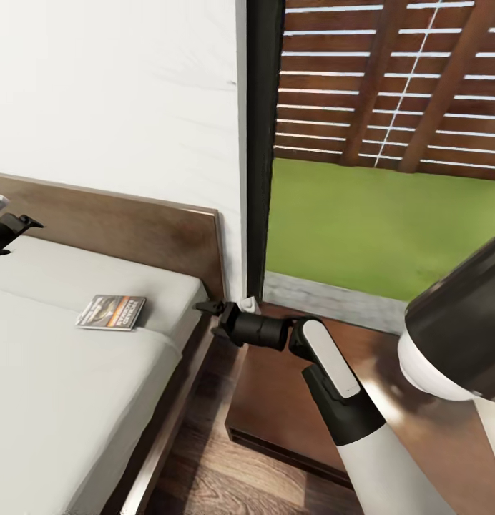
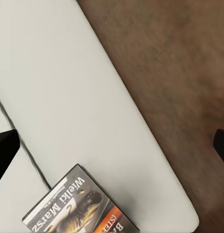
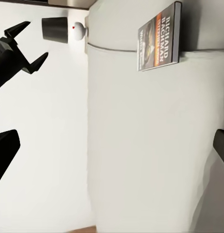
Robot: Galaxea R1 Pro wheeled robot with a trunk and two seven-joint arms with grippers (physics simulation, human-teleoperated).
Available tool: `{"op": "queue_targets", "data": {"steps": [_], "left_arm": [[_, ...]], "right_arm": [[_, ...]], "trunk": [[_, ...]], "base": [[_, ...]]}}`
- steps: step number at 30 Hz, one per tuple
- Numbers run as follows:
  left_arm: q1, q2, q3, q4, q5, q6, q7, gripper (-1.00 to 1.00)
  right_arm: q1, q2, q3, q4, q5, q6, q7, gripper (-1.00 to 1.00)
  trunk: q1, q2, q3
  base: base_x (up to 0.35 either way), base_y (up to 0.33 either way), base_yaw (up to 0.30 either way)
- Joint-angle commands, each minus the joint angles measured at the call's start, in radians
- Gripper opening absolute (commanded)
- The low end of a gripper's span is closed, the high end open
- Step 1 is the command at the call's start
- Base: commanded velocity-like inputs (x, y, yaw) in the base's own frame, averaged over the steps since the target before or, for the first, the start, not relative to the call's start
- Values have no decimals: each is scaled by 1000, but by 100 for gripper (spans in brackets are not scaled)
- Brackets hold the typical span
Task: In the bedroom, move the book from the bed onto either nightstand, and place the two sandals side by side next to the bed.
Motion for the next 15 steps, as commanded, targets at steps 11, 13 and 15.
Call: {"op": "queue_targets", "data": {"steps": [11, 13, 15], "left_arm": [[-1, 1, 4, -1, 11, 4, 10, 100], [-1, 1, 4, -1, 10, 4, 10, 100], [-1, 2, 4, -1, 11, 4, 10, 100]], "right_arm": [[0, 0, 2, 36, -12, 2, -10, 100], [0, 0, 2, 39, -12, 2, -10, 100], [0, 0, 2, 42, -12, 2, -10, 100]], "trunk": [[-42, 77, 18], [-50, 91, 22], [-58, 105, 25]], "base": [[0, 0, 118], [0, 0, 107], [0, 0, 105]]}}
